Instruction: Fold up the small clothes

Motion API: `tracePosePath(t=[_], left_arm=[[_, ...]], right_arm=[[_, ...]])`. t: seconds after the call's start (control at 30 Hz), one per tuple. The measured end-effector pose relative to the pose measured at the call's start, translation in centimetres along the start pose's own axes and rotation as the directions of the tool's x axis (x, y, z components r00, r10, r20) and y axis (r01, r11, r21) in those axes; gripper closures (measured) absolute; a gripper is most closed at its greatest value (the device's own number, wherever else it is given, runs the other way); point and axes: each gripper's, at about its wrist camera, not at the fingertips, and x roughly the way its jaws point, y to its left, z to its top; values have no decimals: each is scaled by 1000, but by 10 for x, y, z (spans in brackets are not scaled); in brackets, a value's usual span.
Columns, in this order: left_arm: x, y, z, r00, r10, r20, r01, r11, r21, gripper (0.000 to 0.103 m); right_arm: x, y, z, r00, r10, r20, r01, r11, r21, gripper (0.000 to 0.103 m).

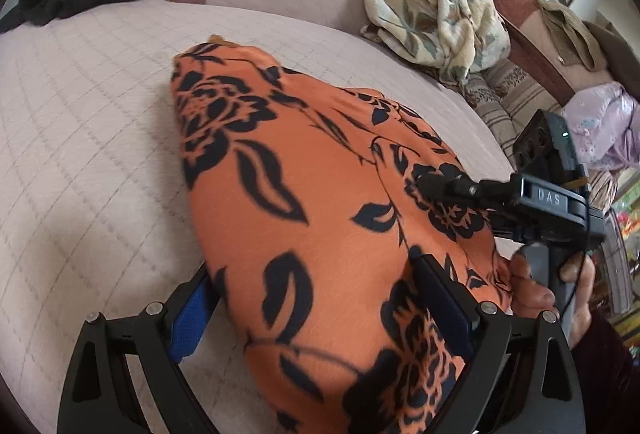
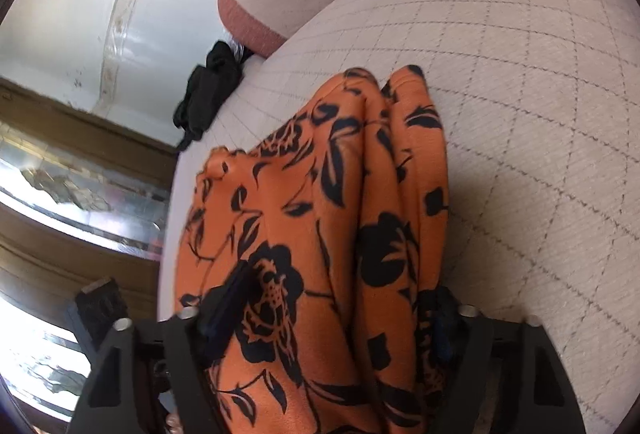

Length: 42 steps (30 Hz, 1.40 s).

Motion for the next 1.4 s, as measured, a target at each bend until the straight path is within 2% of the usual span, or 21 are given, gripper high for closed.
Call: tracePosePath(t=[0.03,0.13,0.27,0.37,0.57,0.73,1.0,1.4], left_arm=[[2,0,1,1000,-4,-4,4,1000,4,16],[0,0,3,1000,-9,4,9,1000,7,27],[-4,-6,4,999,16,32,-18,999,40,42],[-8,-8,6,998,22,51,-24,999,44,49],[-13,-8,9,998,28,63,-31,999,40,53],[-30,-6,11,992,69,103,-74,996,47,55],[-48,-7,12,982,121,146,-131,990,60,55],[-72,-2,3,972,159,175,-168,985,37,55]], right_arm=[[1,3,-1,1000,-13,2,13,1000,-15,37],[1,11,-5,999,-36,6,36,998,-57,53],[-2,21,-7,998,-57,22,59,993,-98,59],[-4,26,-7,998,-55,36,59,993,-107,61],[-11,31,-9,997,-35,63,42,993,-111,62],[-14,33,-12,997,-2,77,10,994,-109,63],[-12,46,-17,996,32,87,-21,992,-127,64],[-10,56,-19,995,47,89,-34,989,-142,64]])
